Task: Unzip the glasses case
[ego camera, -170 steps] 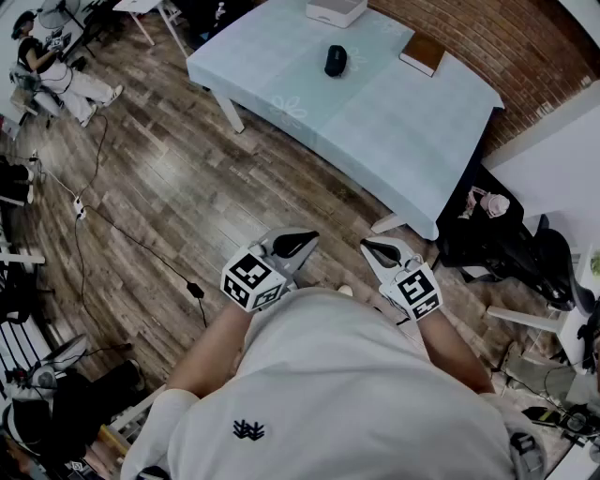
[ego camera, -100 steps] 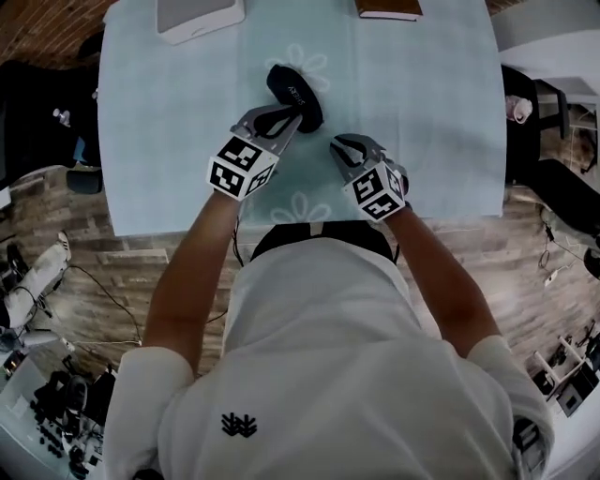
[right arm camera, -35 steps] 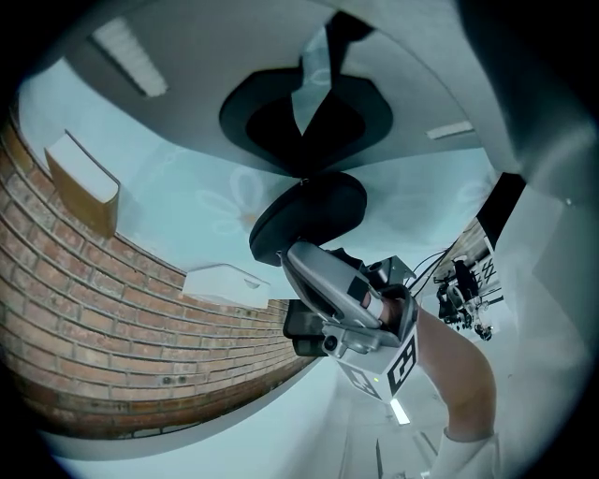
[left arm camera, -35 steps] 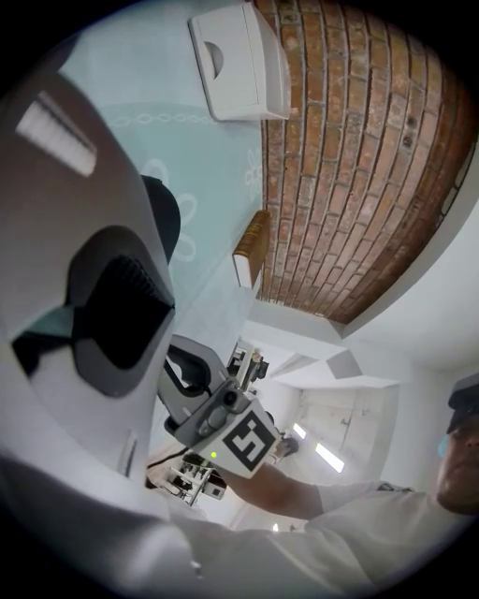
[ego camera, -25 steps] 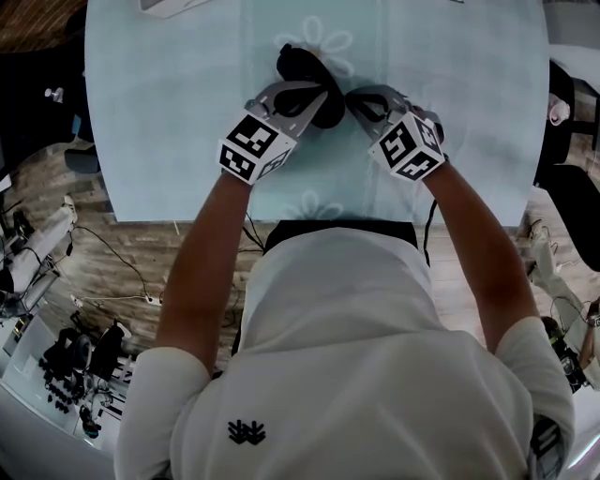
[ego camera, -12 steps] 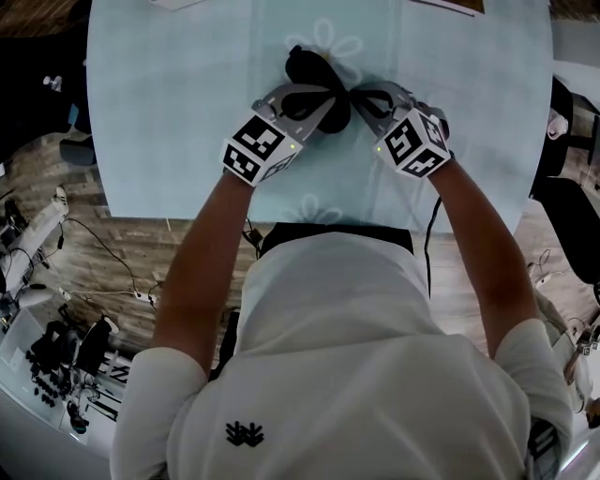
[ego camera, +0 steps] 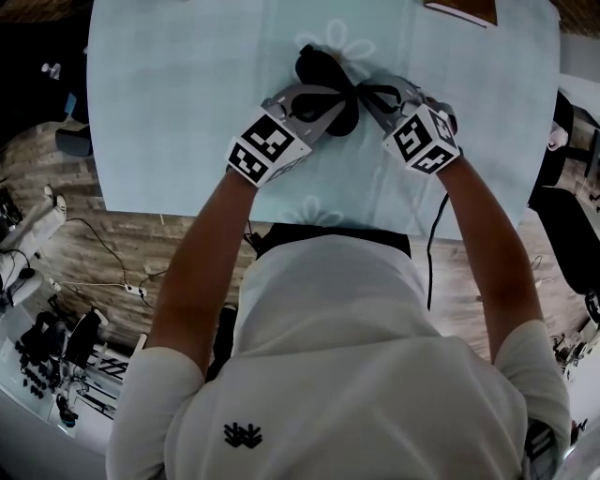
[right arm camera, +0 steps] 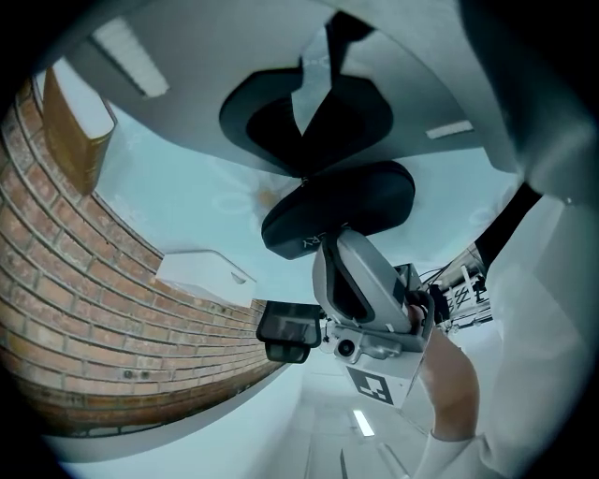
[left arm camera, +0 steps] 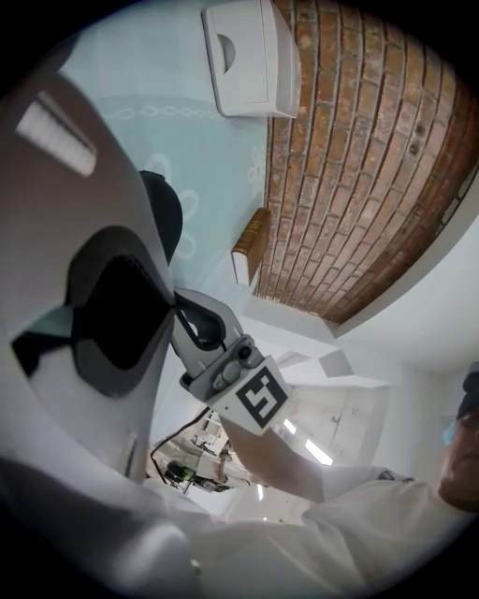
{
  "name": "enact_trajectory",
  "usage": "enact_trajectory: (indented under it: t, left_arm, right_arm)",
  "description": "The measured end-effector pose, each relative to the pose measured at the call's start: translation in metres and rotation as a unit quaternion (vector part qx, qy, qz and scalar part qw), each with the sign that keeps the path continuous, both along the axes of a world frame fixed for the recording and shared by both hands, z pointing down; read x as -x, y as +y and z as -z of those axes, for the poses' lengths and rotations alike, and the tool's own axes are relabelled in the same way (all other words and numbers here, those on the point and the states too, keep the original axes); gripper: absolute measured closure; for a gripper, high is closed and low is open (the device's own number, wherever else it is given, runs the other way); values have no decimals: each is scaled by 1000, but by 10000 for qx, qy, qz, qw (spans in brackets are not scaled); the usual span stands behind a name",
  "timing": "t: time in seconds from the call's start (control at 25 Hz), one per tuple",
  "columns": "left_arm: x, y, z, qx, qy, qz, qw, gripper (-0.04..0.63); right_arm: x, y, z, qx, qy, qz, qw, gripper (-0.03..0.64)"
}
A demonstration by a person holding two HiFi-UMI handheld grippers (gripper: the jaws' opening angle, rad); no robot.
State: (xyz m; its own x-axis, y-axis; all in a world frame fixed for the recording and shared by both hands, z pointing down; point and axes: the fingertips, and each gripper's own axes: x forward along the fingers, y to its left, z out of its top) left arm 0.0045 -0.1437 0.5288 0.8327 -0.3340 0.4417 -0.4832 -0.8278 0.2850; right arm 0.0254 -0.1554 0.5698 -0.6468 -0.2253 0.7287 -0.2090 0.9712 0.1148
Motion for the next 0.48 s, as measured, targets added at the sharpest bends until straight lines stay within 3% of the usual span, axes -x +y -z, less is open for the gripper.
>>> enact_trajectory:
  t: [0.48]
  left_arm:
    - [-4,0,5,63,123,-12,9999,545]
  right_arm:
    - [6,-15,1,-123,155,403,9990,617]
